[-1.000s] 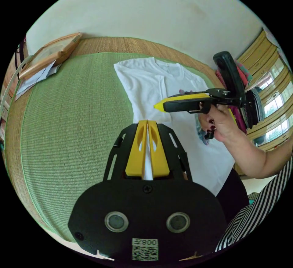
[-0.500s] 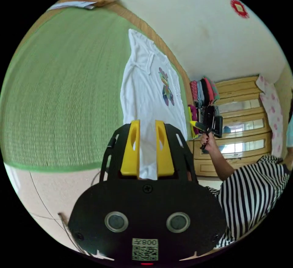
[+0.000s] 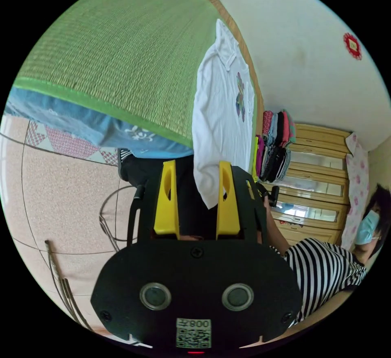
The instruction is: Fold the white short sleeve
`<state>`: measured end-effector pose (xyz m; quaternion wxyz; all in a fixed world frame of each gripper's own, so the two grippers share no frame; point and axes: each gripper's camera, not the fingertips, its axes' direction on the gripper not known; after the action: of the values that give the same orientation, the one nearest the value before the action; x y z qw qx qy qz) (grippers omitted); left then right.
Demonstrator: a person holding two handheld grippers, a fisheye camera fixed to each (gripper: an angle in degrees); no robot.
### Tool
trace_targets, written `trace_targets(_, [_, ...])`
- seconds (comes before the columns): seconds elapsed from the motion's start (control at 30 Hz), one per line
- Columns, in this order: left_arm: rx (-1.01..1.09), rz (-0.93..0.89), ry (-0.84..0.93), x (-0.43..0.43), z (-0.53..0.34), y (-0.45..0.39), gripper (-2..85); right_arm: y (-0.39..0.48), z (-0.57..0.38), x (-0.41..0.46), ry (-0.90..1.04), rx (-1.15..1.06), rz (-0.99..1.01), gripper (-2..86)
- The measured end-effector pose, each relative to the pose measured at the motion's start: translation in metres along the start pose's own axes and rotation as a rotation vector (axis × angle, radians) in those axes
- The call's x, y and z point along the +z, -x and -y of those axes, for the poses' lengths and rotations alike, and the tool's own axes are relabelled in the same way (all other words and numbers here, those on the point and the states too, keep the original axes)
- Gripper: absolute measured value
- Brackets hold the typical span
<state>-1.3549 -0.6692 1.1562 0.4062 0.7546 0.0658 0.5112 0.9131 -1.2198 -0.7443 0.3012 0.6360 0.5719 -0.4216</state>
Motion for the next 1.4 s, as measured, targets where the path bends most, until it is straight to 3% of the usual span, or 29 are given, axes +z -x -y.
trace_targets(0.7, [-0.132, -0.120, 0.021, 0.043, -0.039, 0.086, 12.7, -0.103, -0.069, 0.002, 0.107, -0.011, -0.013, 7.9])
trace_targets(0.97, [-0.112, -0.131, 0.020, 0.044, -0.060, 0.106, 5.0, -0.120, -0.098, -0.012, 0.153, -0.042, 0.018, 3.0])
trace_targets(1.4, [-0.009, -0.244, -0.024, 0.015, -0.102, 0.115, 1.2, -0.107, -0.157, -0.111, 0.173, -0.249, 0.172, 1.4])
